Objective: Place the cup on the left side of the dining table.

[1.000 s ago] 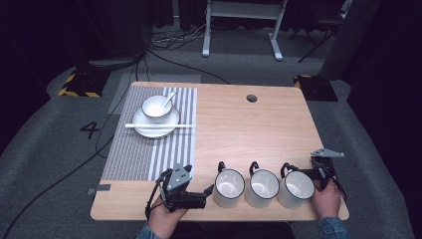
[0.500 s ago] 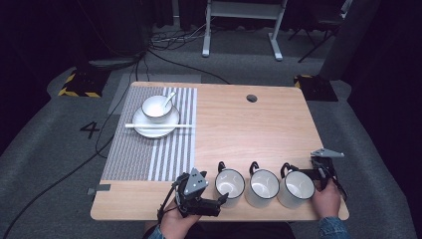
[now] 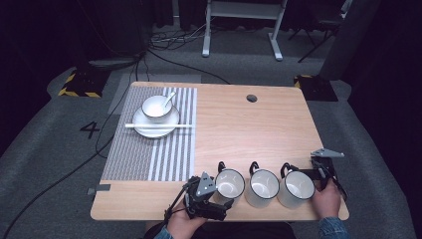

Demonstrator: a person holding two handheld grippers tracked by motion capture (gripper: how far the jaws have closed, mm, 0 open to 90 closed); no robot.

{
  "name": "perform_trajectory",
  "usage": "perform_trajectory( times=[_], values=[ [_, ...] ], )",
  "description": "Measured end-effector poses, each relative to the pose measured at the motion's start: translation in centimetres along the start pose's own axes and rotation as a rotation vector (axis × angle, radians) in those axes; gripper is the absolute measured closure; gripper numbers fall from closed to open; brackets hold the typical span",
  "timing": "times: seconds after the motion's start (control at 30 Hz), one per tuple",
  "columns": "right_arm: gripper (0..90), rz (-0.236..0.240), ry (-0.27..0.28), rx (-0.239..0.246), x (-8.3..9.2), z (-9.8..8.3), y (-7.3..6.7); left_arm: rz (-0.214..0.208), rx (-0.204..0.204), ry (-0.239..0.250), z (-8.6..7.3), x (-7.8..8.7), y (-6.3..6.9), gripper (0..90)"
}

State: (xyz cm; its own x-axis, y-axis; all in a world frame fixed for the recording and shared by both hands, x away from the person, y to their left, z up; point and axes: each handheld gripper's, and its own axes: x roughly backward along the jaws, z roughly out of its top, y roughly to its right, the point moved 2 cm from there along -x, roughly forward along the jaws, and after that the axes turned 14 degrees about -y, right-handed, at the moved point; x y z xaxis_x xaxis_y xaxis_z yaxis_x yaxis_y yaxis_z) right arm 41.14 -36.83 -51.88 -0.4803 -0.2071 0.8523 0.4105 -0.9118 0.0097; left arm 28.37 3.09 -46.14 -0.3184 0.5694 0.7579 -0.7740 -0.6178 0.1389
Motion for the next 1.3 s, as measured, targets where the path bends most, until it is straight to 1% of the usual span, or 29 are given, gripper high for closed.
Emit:
perform_trajectory(
  times=[0.03, 0.07, 0.1, 0.13, 0.2, 0.23, 0.3, 0.33, 0.37, 0.4, 0.47, 0.5, 0.53, 0.57, 0.6, 0.63, 0.67, 0.7, 0.8, 0.83, 0.87, 0.9, 0.93, 1.0, 1.07, 1.13, 1.17, 1.2, 1.3],
  values=[
    [0.2, 0.0, 0.0, 0.0, 0.0, 0.0, 0.0, -0.011, 0.017, 0.003, 0.0, -0.4, 0.1, 8.2],
    [0.2, 0.0, 0.0, 0.0, 0.0, 0.0, 0.0, 0.009, 0.01, -0.002, 0.1, -0.7, 0.0, 8.0],
    [0.2, 0.0, 0.0, 0.0, 0.0, 0.0, 0.0, -0.002, 0.016, -0.012, 0.1, -0.9, 0.0, 7.9],
    [0.2, 0.0, 0.0, 0.0, 0.0, 0.0, 0.0, -0.002, 0.01, -0.022, 0.1, -1.1, -0.1, 6.7],
    [0.2, 0.0, 0.0, 0.0, 0.0, 0.0, 0.0, 0.0, 0.004, -0.008, 0.1, -1.6, -0.2, 5.7],
    [0.2, 0.0, 0.0, -0.001, 0.0, 0.0, 0.0, -0.006, 0.01, -0.004, 0.0, -2.2, -0.3, 3.5],
    [0.2, 0.0, 0.0, -0.001, 0.0, 0.0, 0.0, -0.008, 0.012, -0.002, -0.1, -2.5, -0.5, 3.1],
    [0.2, 0.0, 0.0, -0.001, 0.0, 0.0, 0.0, -0.029, 0.017, 0.001, -0.1, -2.9, -0.6, 2.7],
    [0.2, 0.0, 0.0, -0.001, 0.0, 0.0, 0.0, -0.051, 0.024, 0.017, -0.3, -3.3, -0.9, 1.2],
    [0.2, 0.0, 0.0, -0.001, 0.0, 0.0, 0.0, -0.051, 0.024, 0.017, -0.3, -3.3, -0.9, 0.7],
    [0.2, 0.0, 0.0, -0.001, 0.0, 0.0, 0.0, -0.07, 0.019, 0.043, -0.3, -3.8, -1.0, 0.0],
    [0.2, 0.0, 0.0, 0.0, 0.0, 0.0, 0.0, -0.057, -0.007, 0.067, -0.3, -4.1, -1.1, 0.0],
    [0.2, 0.0, 0.0, 0.0, 0.0, 0.0, 0.0, -0.057, -0.007, 0.067, -0.3, -4.1, -1.1, 0.0],
    [0.2, 0.0, 0.0, -0.001, 0.0, 0.0, 0.0, -0.048, -0.022, 0.075, -0.3, -4.3, -1.0, 0.0],
    [0.2, -0.001, 0.0, 0.001, 0.0, 0.0, 0.0, -0.028, -0.048, 0.092, -0.2, -4.5, -1.1, 0.0],
    [0.2, -0.001, 0.0, 0.001, 0.0, 0.0, 0.0, -0.031, -0.039, 0.094, -0.3, -4.6, -1.0, 0.2],
    [0.2, 0.0, 0.0, -0.001, 0.0, 0.0, 0.0, -0.013, -0.055, 0.108, -0.2, -4.8, -1.1, 0.2],
    [0.2, 0.0, 0.0, -0.001, 0.0, 0.0, 0.0, -0.027, -0.054, 0.105, -0.3, -5.0, -1.0, 0.4],
    [0.2, -0.001, 0.0, 0.001, 0.0, 0.0, 0.0, 0.019, -0.089, 0.124, -0.3, -5.6, -0.8, 1.4],
    [0.2, -0.002, -0.003, -0.003, 0.0, 0.0, 0.0, 0.037, -0.091, 0.132, -0.2, -5.8, -0.6, 2.3],
    [0.2, -0.002, -0.003, -0.003, 0.0, 0.0, 0.0, 0.037, -0.091, 0.132, -0.2, -5.8, -0.6, 2.3],
    [0.2, -0.002, 0.0, 0.002, 0.0, 0.0, 0.0, 0.041, -0.092, 0.146, 0.0, -5.8, -0.6, 2.3],
    [0.2, -0.003, -0.001, 0.0, 0.0, 0.0, 0.0, 0.03, -0.08, 0.144, 0.0, -5.9, -0.5, 2.3],
    [0.2, -0.002, -0.003, -0.004, 0.0, 0.0, 0.0, 0.032, -0.079, 0.147, 0.1, -5.9, -0.5, 2.3],
    [0.2, -0.002, -0.002, -0.003, 0.0, 0.0, 0.0, 0.048, -0.074, 0.149, 0.2, -6.0, -0.5, 2.2],
    [0.2, -0.003, -0.002, -0.002, 0.0, 0.0, 0.0, 0.042, -0.07, 0.142, 0.2, -6.1, -0.4, 2.5],
    [0.2, -0.003, -0.002, -0.002, 0.0, 0.0, 0.0, 0.056, -0.074, 0.147, 0.2, -6.0, -0.4, 2.5],
    [0.2, -0.001, -0.003, -0.006, 0.0, 0.0, -0.1, 0.058, -0.071, 0.146, 0.2, -6.0, -0.4, 2.6],
    [0.2, -0.002, -0.003, -0.006, 0.0, -0.1, -0.1, 0.04, -0.061, 0.139, 0.1, -6.0, -0.3, 2.7]
  ],
)
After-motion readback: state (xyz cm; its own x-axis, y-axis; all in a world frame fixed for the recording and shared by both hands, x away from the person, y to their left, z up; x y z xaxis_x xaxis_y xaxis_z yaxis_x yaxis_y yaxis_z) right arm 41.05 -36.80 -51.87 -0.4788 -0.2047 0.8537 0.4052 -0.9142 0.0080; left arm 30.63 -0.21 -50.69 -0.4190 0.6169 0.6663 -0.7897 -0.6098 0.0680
